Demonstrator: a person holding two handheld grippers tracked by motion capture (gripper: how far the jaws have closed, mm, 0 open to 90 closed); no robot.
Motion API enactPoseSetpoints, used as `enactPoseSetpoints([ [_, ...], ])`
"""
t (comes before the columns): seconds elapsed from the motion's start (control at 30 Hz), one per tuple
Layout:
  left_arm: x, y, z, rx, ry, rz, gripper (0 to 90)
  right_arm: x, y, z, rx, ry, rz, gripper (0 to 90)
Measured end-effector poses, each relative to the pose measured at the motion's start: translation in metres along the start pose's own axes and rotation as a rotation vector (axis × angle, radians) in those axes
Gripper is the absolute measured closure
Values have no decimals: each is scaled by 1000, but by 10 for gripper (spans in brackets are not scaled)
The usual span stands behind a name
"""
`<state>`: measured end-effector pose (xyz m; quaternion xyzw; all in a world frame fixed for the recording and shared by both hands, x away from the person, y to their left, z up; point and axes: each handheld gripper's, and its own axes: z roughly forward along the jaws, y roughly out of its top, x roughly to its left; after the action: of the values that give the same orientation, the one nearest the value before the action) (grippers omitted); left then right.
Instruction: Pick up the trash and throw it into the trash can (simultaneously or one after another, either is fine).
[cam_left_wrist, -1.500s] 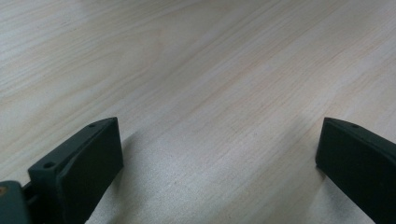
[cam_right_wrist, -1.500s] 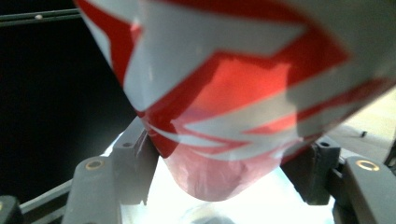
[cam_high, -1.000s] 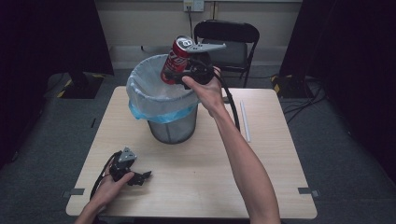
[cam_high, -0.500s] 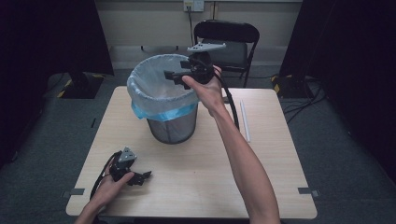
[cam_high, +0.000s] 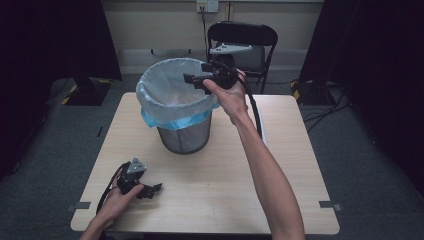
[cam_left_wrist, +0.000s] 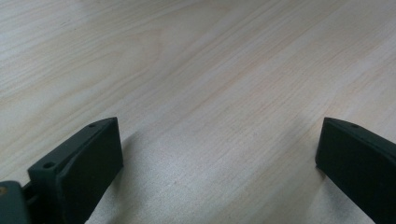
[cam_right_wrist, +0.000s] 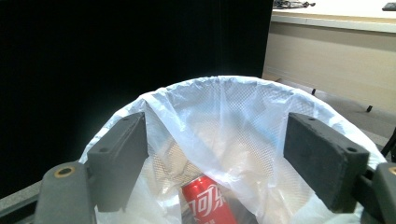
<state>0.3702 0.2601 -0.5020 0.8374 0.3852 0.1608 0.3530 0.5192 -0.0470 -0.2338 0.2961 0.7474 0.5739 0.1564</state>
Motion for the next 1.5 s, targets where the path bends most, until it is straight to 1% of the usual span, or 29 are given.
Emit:
enactPoseSetpoints([
  [0.07,0,0,0,0,0,1,1,-1,0,-1,1,-7,-3,211],
  [0.1,0,0,0,0,0,0,1,-1,-1,-5,-7,-33,-14,226],
  [0.13,0,0,0,0,0,0,1,-1,-1,-5,-7,-33,-14,226],
  [0.17,0,0,0,-2,0,-2,1,-2,-2,-7,-14,-50,-21,237],
  [0.2,0,0,0,0,0,1,1,-3,-3,-9,-18,-56,-22,236],
  [0.33,0,0,0,0,-1,-3,1,-8,-6,-17,-21,-79,-13,236],
  [0.37,0,0,0,5,-2,4,1,-11,-7,-22,-20,-85,-9,236],
  [0.43,0,0,0,6,-2,3,1,-15,-9,-28,-19,-95,-5,231],
  [0.53,0,0,0,6,-2,3,1,-21,-11,-35,0,-106,6,215],
  [0.57,0,0,0,6,-2,3,1,-21,-11,-35,0,-106,6,215],
  [0.63,0,0,0,6,-2,3,1,-27,-15,-43,-4,-119,16,215],
  [0.7,0,0,0,6,-2,3,1,-29,-16,-46,-6,-123,22,213],
  [0.77,0,0,0,6,-2,3,1,-34,-20,-52,-4,-136,30,216],
  [0.8,0,0,0,6,-2,3,1,-34,-20,-52,-4,-136,30,216],
  [0.83,0,0,0,6,-2,3,1,-37,-22,-56,0,-143,37,216],
  [0.87,0,0,0,6,-2,3,1,-37,-22,-56,0,-143,37,216],
  [0.9,0,0,0,6,-2,3,1,-41,-26,-60,3,-150,44,219],
  [1.0,0,0,0,6,-2,3,1,-45,-31,-64,10,-159,47,221],
  [1.03,0,0,0,6,-2,3,1,-45,-31,-64,10,-159,47,221],
  [1.07,0,0,0,5,-2,3,1,-47,-35,-67,20,-173,51,216],
  [1.13,0,0,0,6,-2,3,1,-48,-38,-68,26,-177,52,217],
  [1.17,0,0,0,6,-2,3,1,-49,-42,-71,33,-186,51,219],
  [1.2,0,0,0,6,-2,3,1,-49,-42,-71,33,-186,51,219],
  [1.27,0,0,0,5,-2,3,1,-53,-49,-75,43,-200,55,220],
  [1.3,0,0,0,5,-2,3,1,-53,-49,-75,43,-200,55,220],
  [1.37,0,0,0,6,-2,3,1,-57,-55,-79,54,-218,63,223],
  [1.43,0,0,0,6,-2,2,1,-59,-60,-81,74,-237,59,231],
  [1.5,0,0,0,5,-2,3,1,-60,-62,-82,77,-243,66,242],
])
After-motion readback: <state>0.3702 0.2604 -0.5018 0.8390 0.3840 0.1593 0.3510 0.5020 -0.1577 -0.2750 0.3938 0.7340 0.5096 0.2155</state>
